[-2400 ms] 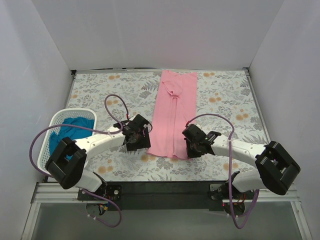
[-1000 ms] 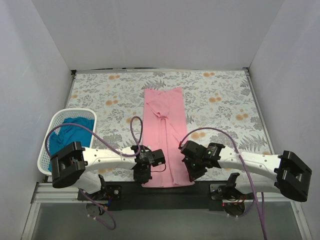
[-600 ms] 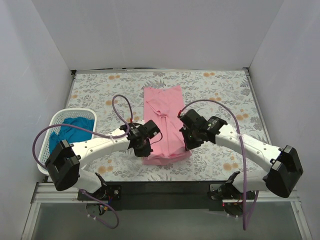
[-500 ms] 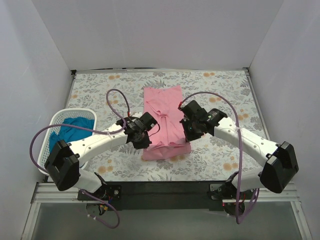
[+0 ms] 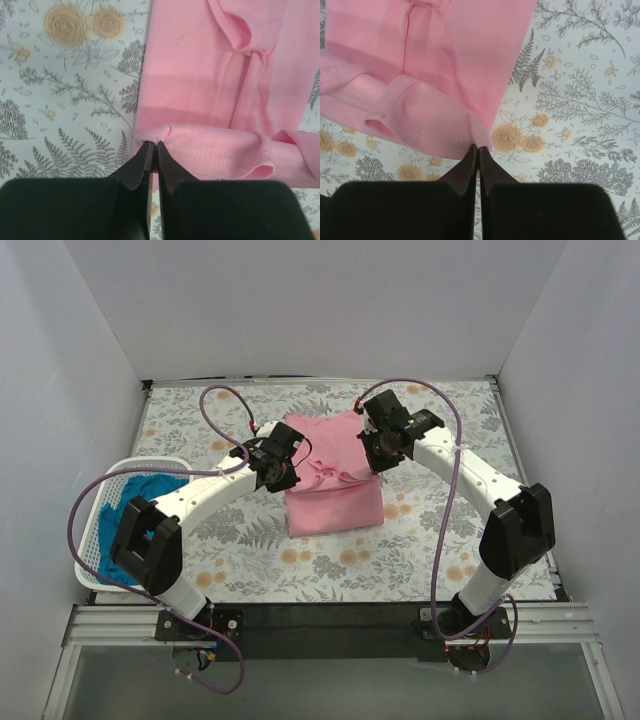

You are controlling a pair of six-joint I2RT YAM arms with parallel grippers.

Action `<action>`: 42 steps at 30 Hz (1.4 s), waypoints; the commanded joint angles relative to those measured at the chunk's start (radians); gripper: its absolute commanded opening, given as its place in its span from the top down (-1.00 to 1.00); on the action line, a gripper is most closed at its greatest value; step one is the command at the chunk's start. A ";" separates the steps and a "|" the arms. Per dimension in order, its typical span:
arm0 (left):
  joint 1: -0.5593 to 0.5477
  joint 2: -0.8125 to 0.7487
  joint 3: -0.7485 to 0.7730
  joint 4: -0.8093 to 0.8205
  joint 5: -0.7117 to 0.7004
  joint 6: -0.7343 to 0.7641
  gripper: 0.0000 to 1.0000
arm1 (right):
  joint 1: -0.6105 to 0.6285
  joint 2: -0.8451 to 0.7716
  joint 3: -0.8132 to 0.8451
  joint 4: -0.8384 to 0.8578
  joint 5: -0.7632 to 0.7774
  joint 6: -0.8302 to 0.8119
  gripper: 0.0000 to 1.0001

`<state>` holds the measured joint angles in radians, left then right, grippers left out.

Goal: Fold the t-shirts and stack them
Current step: Fold the tshirt

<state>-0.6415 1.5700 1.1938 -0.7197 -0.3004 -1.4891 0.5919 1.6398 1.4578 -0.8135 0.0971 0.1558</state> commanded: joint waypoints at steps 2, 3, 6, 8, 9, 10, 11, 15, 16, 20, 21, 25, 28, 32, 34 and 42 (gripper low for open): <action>0.037 0.036 0.072 0.075 -0.022 0.076 1.00 | -0.032 0.051 0.101 -0.006 -0.008 -0.067 0.97; 0.042 0.056 0.081 0.080 -0.019 0.081 1.00 | -0.043 0.069 0.123 -0.006 -0.008 -0.071 0.97; 0.057 0.103 0.118 0.089 -0.019 0.096 1.00 | -0.066 0.104 0.154 0.000 -0.016 -0.087 0.97; 0.072 0.122 0.142 0.095 -0.019 0.104 1.00 | -0.078 0.127 0.165 0.008 -0.023 -0.093 0.97; 0.077 0.133 0.148 0.097 -0.016 0.105 1.00 | -0.089 0.133 0.168 0.011 -0.028 -0.094 0.97; 0.082 0.148 0.156 0.101 -0.016 0.107 1.00 | -0.095 0.141 0.177 0.014 -0.031 -0.098 0.97; 0.085 0.159 0.170 0.103 -0.016 0.108 1.00 | -0.102 0.149 0.180 0.023 -0.033 -0.102 0.97; 0.105 0.196 0.178 0.109 -0.023 0.109 1.00 | -0.125 0.189 0.194 0.053 -0.050 -0.104 0.97; 0.108 0.202 0.178 0.118 -0.022 0.107 1.00 | -0.129 0.193 0.194 0.062 -0.056 -0.104 0.97; 0.121 0.243 0.168 0.152 -0.029 0.110 1.00 | -0.136 0.222 0.168 0.132 -0.079 -0.104 0.97; 0.123 0.254 0.167 0.160 -0.034 0.112 1.00 | -0.138 0.241 0.167 0.142 -0.082 -0.105 0.97; 0.134 0.303 0.170 0.190 -0.051 0.112 1.00 | -0.147 0.273 0.144 0.215 -0.089 -0.108 0.97; 0.138 0.335 0.174 0.213 -0.060 0.110 1.00 | -0.152 0.299 0.136 0.244 -0.089 -0.113 0.97; 0.138 0.357 0.170 0.250 -0.078 0.125 0.99 | -0.164 0.337 0.124 0.287 -0.085 -0.108 0.95; 0.137 0.357 0.168 0.262 -0.094 0.127 0.84 | -0.165 0.345 0.127 0.287 -0.076 -0.102 0.72; 0.132 0.250 0.156 0.284 -0.085 0.141 0.28 | -0.167 0.236 0.049 0.310 0.007 -0.026 0.41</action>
<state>-0.5117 1.9373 1.3418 -0.4686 -0.3519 -1.3624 0.4301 1.9743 1.5379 -0.5426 0.0460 0.0872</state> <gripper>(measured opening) 0.332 0.295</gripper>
